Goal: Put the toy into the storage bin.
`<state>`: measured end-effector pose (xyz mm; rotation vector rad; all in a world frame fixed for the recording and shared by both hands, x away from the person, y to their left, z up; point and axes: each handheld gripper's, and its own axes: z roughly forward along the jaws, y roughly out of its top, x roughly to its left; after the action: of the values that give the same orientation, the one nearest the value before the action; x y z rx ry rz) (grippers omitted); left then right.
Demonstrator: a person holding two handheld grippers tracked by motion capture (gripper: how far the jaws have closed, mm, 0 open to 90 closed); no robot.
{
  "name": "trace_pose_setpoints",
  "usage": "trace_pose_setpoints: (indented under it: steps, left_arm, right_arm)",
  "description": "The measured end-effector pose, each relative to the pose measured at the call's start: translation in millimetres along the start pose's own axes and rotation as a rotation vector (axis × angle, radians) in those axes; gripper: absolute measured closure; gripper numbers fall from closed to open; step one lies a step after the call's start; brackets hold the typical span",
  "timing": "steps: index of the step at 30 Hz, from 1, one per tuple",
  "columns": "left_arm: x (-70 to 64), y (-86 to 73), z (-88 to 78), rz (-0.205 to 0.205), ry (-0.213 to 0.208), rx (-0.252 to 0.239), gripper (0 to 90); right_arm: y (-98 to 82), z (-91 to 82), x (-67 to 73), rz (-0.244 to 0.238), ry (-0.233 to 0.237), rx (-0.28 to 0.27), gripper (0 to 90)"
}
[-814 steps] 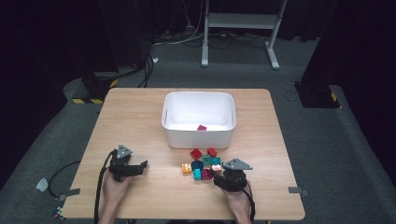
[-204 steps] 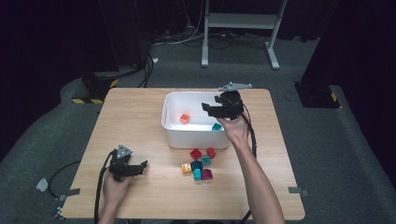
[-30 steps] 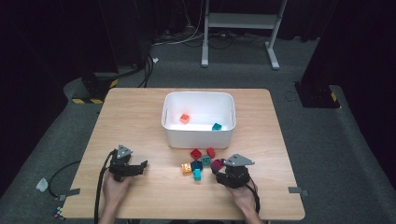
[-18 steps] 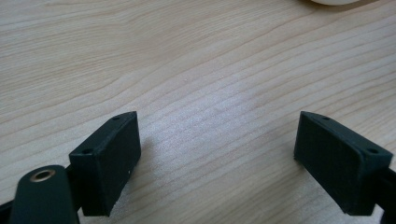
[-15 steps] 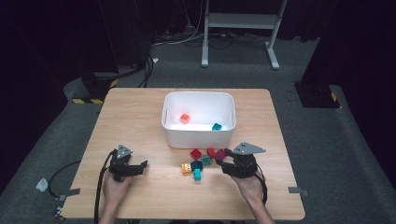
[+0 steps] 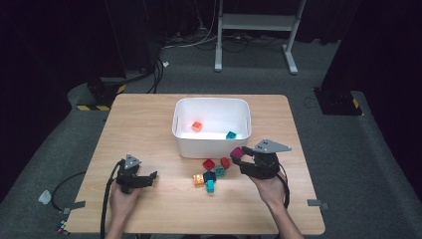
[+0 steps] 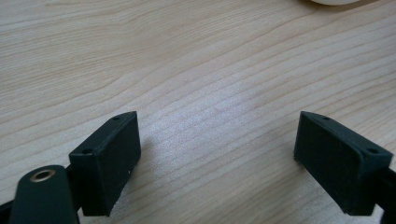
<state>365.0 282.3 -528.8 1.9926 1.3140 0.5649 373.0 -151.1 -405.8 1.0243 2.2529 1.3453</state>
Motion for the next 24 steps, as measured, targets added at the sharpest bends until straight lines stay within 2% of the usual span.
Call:
trace_pose_setpoints:
  steps: [15,24]
  left_arm:
    - [0.0,0.0,0.0,0.000,0.001,0.000,14.7]
    - [0.0,0.0,0.0,-0.002,0.000,0.000,14.7]
  right_arm:
    - [34.4,-9.4,-6.3,0.003,0.008,-0.039,48.0]
    - [46.9,-5.2,-18.7,0.045,0.001,-0.064,48.0]
